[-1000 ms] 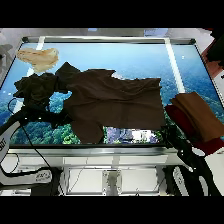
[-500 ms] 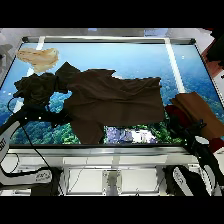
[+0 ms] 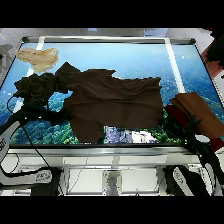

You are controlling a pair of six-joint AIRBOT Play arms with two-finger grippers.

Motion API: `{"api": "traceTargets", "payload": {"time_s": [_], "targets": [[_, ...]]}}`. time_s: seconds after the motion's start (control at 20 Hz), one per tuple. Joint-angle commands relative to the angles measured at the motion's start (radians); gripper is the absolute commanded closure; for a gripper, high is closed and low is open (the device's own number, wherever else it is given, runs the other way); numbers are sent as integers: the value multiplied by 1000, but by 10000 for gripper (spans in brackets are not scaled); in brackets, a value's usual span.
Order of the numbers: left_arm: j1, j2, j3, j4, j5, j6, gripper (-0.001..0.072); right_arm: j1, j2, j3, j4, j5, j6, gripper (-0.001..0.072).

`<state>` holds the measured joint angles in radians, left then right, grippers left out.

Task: Fold the shirts.

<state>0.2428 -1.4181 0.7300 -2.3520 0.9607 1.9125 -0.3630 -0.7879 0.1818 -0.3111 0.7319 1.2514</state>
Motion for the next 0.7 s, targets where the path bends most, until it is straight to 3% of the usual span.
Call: {"api": "traceTargets", "payload": {"time_s": [0.0,0.2,0.65], "targets": [[0,0,0,4,-21,26,695,1,0,2,-13,140,12,685],[0,0,0,4,-15,33,695,2,0,2,-11,161,61,686],[0,0,-1,5,-10,60,695,1,0,2,-111,98,60,670]]}}
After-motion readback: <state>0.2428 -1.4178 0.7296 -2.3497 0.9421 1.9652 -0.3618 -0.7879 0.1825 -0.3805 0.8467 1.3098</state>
